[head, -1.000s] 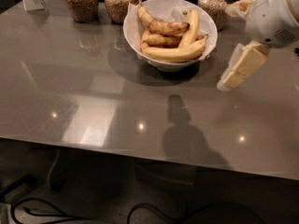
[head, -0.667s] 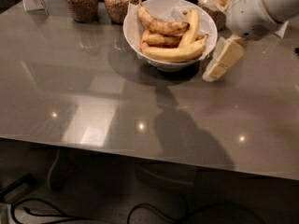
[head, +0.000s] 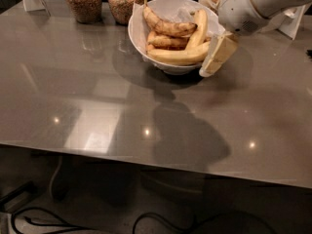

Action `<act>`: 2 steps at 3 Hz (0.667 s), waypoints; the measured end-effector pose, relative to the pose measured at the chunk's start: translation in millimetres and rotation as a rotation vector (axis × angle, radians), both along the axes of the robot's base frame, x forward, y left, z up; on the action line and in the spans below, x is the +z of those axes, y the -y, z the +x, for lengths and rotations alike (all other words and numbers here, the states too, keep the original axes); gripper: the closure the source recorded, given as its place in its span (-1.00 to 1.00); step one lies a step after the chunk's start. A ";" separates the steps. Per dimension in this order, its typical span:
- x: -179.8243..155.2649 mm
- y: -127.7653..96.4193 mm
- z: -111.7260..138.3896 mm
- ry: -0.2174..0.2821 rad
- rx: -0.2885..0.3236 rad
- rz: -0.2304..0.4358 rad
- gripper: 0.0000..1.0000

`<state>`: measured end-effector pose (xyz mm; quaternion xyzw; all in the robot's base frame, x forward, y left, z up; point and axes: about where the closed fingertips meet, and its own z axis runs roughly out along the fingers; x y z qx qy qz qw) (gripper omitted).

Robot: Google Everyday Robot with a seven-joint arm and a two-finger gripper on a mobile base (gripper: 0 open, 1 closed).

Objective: Pick banana from white bowl

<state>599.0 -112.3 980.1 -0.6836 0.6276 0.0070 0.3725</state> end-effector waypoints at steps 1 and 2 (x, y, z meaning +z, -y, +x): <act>-11.5 6.1 8.8 0.040 0.020 -0.065 -1.00; -27.4 13.3 26.3 0.070 0.043 -0.121 -0.68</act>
Offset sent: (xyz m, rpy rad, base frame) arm 0.0517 -0.0265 -0.0483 -0.1914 -0.1072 0.0675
